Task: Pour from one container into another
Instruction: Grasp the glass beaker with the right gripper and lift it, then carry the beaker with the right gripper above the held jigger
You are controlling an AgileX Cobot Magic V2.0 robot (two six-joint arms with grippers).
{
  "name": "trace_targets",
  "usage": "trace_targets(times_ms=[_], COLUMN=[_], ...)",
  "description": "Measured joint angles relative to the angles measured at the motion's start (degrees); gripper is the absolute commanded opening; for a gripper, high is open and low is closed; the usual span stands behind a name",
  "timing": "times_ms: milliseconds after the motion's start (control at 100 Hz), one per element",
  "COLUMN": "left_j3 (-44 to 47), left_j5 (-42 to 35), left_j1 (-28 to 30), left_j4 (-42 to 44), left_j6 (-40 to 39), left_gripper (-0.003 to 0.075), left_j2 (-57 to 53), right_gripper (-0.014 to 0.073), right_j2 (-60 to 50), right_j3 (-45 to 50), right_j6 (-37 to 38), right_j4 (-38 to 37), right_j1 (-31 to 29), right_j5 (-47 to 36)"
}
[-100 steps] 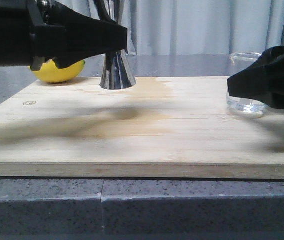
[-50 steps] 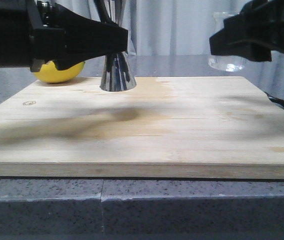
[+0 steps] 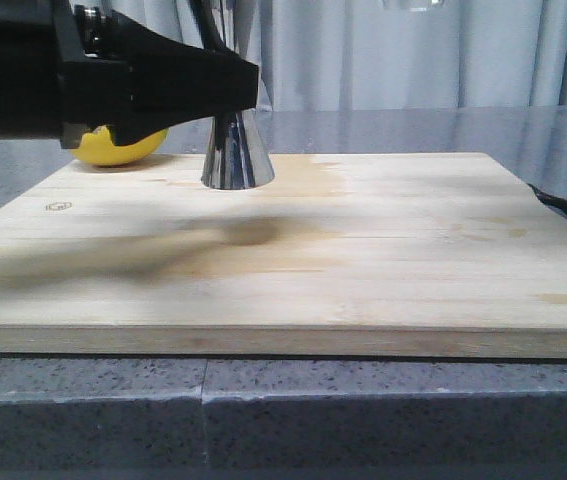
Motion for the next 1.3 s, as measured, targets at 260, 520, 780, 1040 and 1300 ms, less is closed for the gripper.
trace_targets(times_ms=[260,520,780,1040,1300], left_j3=[0.00,0.00,0.00,0.00,0.00], left_j5=[0.00,0.00,-0.46,-2.05,-3.05], left_j1=[0.00,0.00,0.00,0.00,0.00], left_j4=[1.11,3.97,6.13,8.13,8.55], left_j6=[-0.72,-2.89,-3.98,-4.84,-5.00], left_gripper=[-0.0019,-0.0019,-0.0019,-0.0019,-0.0019], left_j2=[0.00,0.00,0.00,0.00,-0.09], right_gripper=[0.0123,0.0123,0.0123,0.0123,0.0123], right_j2=[0.00,0.00,0.00,0.00,0.13], right_j3=[-8.00,-10.26,-10.26,-10.26,-10.36], right_j6=[-0.10,-0.41,-0.50,-0.54,-0.63], right_j4=[-6.34,-12.55,-18.19,-23.00,-27.98], right_j1=[4.18,9.56,11.29,11.29,14.00], right_j5=[7.86,11.01,11.21,10.96,10.48])
